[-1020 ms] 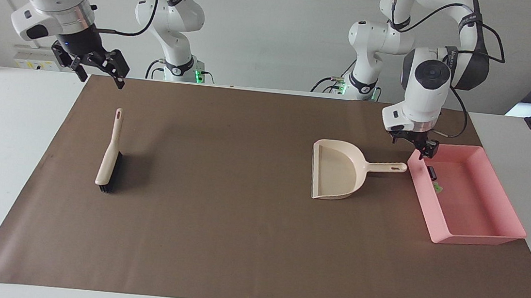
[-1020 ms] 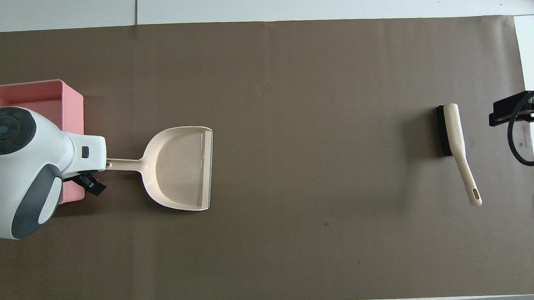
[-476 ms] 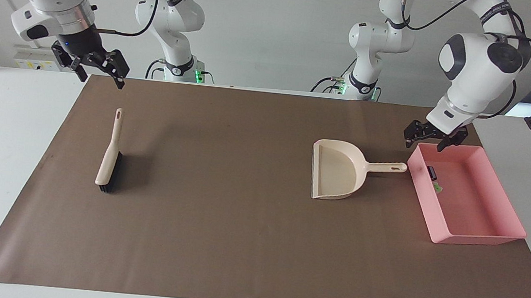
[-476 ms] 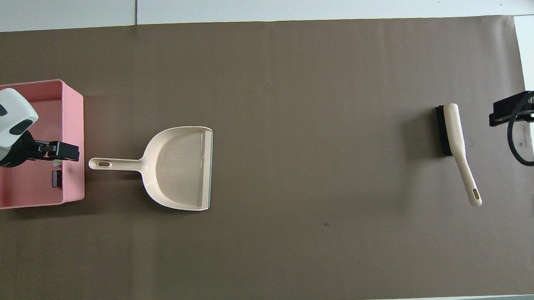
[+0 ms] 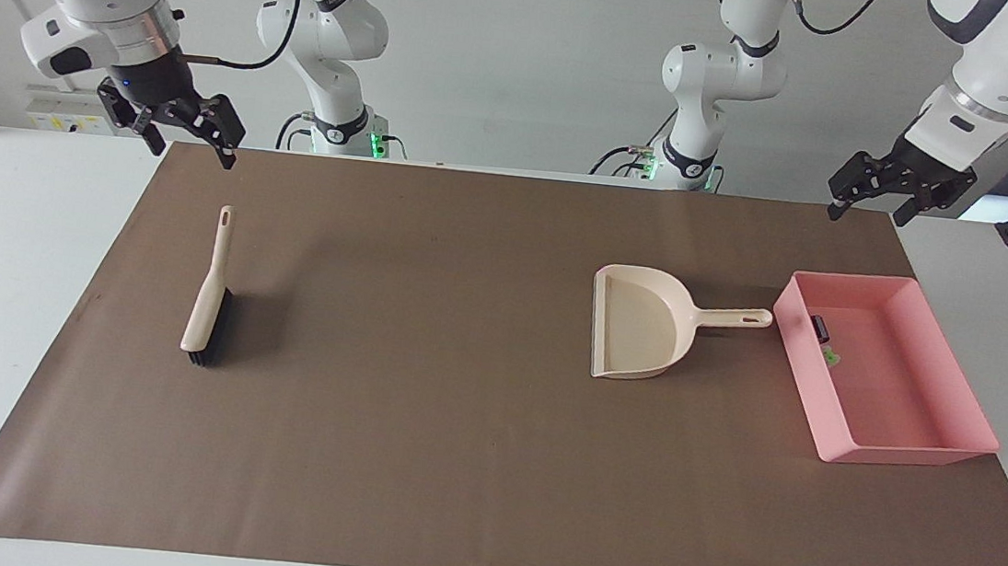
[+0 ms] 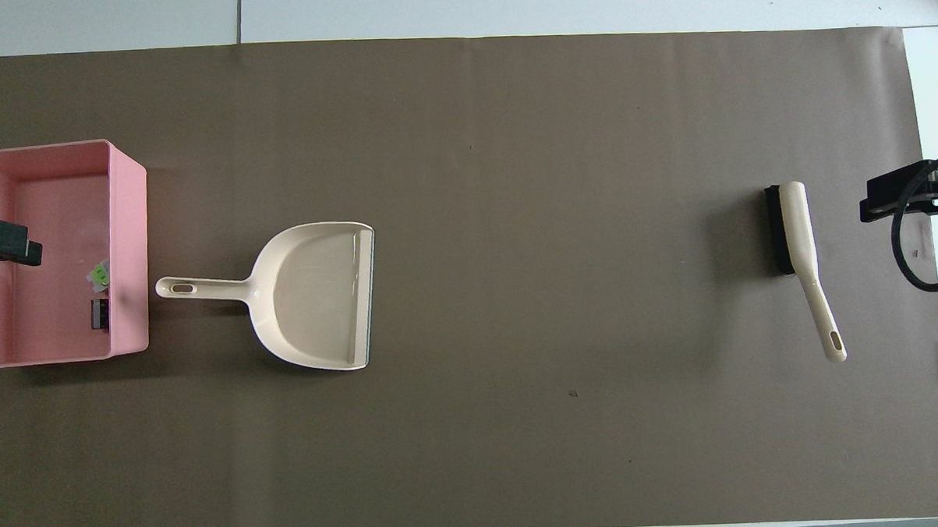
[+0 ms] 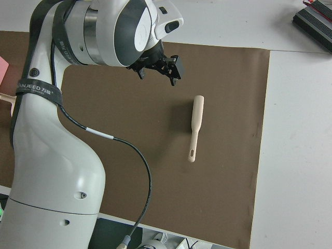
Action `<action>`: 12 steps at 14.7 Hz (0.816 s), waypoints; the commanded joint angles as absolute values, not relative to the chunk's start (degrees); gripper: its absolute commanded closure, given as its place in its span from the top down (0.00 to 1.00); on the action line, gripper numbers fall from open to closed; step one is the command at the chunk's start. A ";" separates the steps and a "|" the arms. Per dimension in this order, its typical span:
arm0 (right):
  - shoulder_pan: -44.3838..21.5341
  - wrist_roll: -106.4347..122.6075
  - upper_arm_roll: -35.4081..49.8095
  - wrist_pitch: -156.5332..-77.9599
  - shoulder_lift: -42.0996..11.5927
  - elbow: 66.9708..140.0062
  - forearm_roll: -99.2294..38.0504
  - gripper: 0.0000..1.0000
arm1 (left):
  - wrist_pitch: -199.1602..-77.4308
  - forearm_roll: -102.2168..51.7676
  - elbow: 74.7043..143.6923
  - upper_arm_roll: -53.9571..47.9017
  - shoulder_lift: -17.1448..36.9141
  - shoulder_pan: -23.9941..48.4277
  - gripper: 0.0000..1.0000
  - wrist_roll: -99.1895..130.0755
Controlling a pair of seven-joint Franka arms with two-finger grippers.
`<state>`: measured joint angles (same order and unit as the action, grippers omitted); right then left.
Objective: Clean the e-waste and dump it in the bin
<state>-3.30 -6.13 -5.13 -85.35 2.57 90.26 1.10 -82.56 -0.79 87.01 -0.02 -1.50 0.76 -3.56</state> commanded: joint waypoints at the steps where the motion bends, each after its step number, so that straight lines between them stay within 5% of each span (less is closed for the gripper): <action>1: -2.64 -5.01 -5.01 -84.64 3.25 90.79 0.88 0.99 | -80.60 -1.50 86.47 -0.35 -0.34 0.44 0.98 -2.99; 12: -3.16 -4.83 -5.01 -84.03 3.43 90.97 0.53 0.99 | -81.12 -0.97 88.33 -0.35 -1.58 0.70 0.98 -2.90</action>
